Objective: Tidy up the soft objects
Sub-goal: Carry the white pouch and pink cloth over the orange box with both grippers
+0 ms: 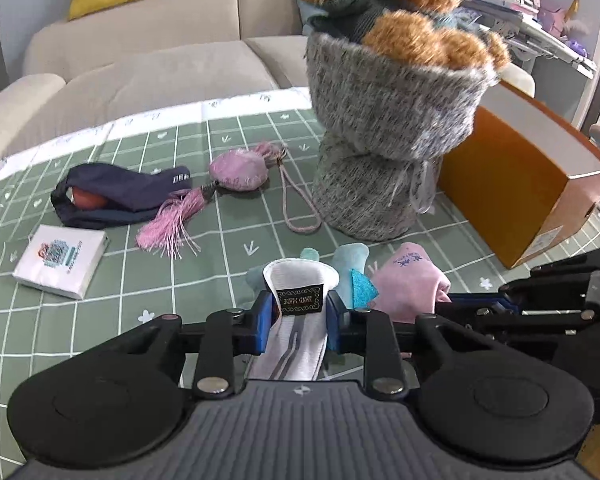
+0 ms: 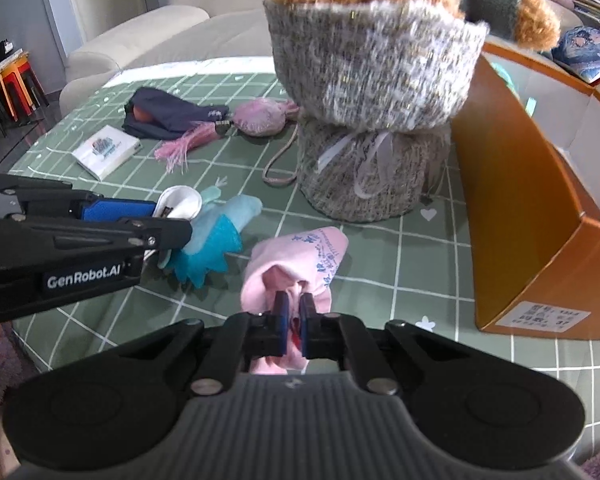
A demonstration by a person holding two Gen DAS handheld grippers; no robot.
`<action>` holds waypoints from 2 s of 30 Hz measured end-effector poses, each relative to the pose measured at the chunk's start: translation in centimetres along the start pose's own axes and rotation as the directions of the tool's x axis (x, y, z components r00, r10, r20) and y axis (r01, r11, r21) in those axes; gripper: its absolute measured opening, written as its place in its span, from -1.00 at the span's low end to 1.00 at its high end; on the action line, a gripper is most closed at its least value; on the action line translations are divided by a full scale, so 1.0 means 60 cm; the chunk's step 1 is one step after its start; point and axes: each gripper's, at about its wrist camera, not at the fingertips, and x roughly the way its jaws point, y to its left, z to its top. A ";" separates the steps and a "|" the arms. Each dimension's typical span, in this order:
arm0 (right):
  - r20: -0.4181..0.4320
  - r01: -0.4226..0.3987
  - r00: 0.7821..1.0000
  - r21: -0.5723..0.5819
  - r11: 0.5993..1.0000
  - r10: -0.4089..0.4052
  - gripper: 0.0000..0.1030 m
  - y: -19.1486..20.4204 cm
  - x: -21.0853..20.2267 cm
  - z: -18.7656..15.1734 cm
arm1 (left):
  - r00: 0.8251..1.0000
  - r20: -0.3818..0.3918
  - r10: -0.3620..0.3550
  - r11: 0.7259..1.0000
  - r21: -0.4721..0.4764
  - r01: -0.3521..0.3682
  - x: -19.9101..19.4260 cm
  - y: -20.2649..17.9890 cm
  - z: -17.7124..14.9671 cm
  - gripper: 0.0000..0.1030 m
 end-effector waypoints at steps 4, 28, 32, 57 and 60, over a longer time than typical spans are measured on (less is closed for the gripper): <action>0.024 -0.005 1.000 0.001 1.000 0.005 -0.95 0.002 -0.020 0.003 | 0.999 0.036 0.001 1.000 0.011 -0.002 -0.027 -0.007 0.004 -0.40; 0.200 0.000 0.980 0.117 0.993 -0.024 -0.95 -0.079 -0.219 0.018 | 0.968 0.162 -0.191 0.981 0.076 0.180 -0.153 -0.119 0.097 -0.40; 0.233 0.024 0.970 0.161 0.987 -0.062 -0.95 -0.120 -0.255 0.014 | 0.956 0.164 -0.243 0.968 0.110 0.227 -0.146 -0.156 0.124 -0.40; 0.169 0.161 0.970 0.096 0.982 -0.176 -0.95 -0.378 -0.202 0.084 | 0.980 -0.037 -0.194 0.902 0.386 0.193 0.054 -0.378 0.287 -0.40; 0.112 0.168 0.978 0.067 0.983 -0.175 -0.95 -0.395 -0.170 0.085 | 0.982 -0.095 -0.165 0.882 0.431 0.190 0.088 -0.389 0.277 -0.40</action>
